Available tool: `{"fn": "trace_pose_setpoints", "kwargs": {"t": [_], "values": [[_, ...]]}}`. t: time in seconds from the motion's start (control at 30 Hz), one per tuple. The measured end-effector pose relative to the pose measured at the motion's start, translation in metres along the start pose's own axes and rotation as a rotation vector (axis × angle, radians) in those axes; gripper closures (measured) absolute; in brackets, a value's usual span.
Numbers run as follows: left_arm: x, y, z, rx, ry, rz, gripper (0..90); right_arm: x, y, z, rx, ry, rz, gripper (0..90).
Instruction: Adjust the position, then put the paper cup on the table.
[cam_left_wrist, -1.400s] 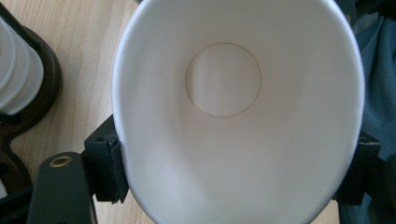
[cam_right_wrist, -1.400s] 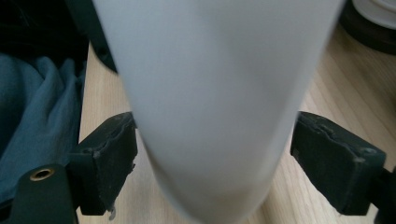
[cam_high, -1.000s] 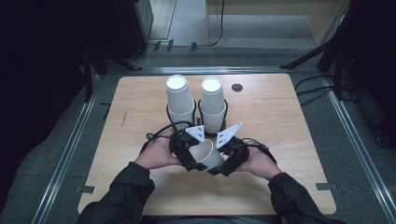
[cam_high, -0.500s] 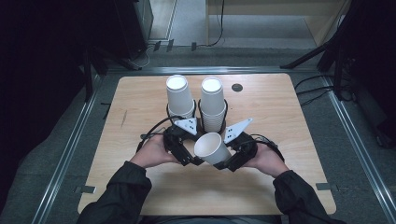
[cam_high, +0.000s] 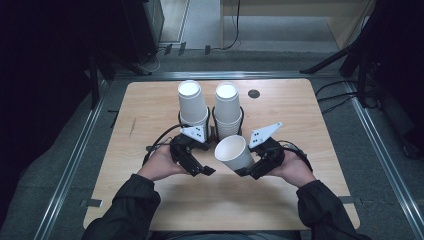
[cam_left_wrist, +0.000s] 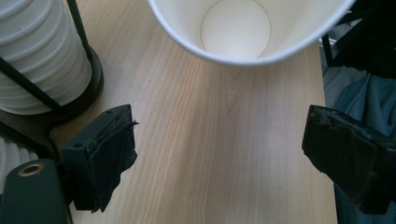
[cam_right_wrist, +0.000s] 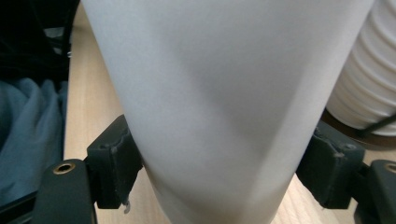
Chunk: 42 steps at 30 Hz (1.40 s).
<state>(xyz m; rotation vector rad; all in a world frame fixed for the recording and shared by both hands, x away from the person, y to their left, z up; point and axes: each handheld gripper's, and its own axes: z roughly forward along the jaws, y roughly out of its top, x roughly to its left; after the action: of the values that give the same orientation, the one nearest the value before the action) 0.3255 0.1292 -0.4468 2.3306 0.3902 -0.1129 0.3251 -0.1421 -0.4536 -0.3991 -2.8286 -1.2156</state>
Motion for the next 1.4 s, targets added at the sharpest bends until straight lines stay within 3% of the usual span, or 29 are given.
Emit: {"fn": "trace_pose_setpoints", "kwargs": {"t": [0.17,0.57,0.77,0.97,1.1,1.4], "values": [[0.003,-0.002,0.001,-0.044,-0.001,-0.039,9.8,-0.003,-0.002,-0.004,-0.016,-0.020,0.025,23.3],[0.001,0.004,0.006,-0.134,0.000,-0.054,9.7,-0.005,-0.002,-0.008,-0.081,-0.014,0.031,23.3],[0.001,0.008,0.010,-0.178,-0.034,-0.072,9.6,-0.004,0.000,-0.004,-0.078,0.001,0.026,23.3],[0.000,0.011,0.013,-0.193,-0.047,-0.078,9.6,-0.002,0.002,0.003,-0.070,0.021,0.022,23.3],[-0.003,0.013,0.014,-0.195,-0.034,-0.056,9.7,-0.002,0.002,0.007,-0.069,0.031,0.023,23.3],[-0.002,0.015,0.018,-0.236,-0.069,-0.078,9.6,0.000,0.006,0.019,-0.067,0.055,0.014,23.3]]}}
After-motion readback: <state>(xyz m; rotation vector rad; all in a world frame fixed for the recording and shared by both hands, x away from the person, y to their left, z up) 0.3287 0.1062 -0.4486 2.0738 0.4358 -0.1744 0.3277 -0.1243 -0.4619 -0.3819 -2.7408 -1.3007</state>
